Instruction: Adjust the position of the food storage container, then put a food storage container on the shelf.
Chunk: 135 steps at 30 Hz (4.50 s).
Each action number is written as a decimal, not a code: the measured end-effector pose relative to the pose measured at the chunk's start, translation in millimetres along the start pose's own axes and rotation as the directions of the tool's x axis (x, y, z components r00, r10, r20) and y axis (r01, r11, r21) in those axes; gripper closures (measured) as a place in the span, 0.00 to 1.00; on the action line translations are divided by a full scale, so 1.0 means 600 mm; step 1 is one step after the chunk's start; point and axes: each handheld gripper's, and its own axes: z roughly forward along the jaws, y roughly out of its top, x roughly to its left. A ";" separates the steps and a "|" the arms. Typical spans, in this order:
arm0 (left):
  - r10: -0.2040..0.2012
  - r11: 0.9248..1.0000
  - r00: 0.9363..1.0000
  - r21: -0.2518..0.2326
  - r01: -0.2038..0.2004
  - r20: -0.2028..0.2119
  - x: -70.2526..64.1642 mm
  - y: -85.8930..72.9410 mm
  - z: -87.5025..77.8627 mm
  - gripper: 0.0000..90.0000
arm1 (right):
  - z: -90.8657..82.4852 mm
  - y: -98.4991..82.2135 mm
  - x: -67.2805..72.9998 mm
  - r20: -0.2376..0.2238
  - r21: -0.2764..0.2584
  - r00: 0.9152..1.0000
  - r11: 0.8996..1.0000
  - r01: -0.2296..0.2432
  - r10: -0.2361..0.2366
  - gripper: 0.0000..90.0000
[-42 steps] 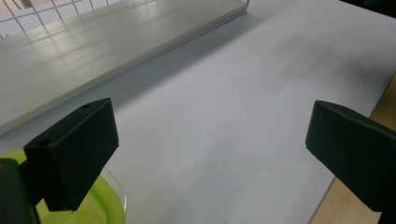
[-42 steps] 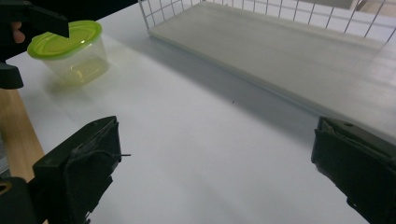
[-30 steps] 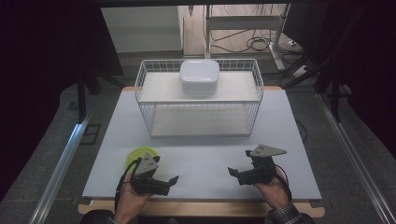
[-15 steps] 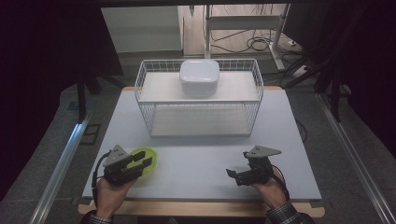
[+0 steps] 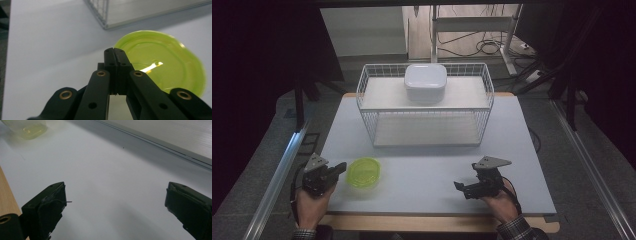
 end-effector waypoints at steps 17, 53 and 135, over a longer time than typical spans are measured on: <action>-0.026 0.986 0.993 0.167 0.006 0.115 0.000 -0.019 0.041 1.00 | 0.006 -0.002 0.002 0.001 0.030 1.000 0.999 0.012 -0.012 0.06; 0.082 0.969 0.940 0.195 -0.153 0.330 -0.125 0.012 0.126 1.00 | 0.022 -0.003 0.008 -0.002 0.077 1.000 0.997 0.019 -0.019 0.06; 0.245 0.965 0.938 0.035 -0.261 0.244 -0.162 -0.014 0.084 0.03 | 0.025 0.006 0.000 -0.050 0.046 0.996 0.996 -0.076 0.078 0.03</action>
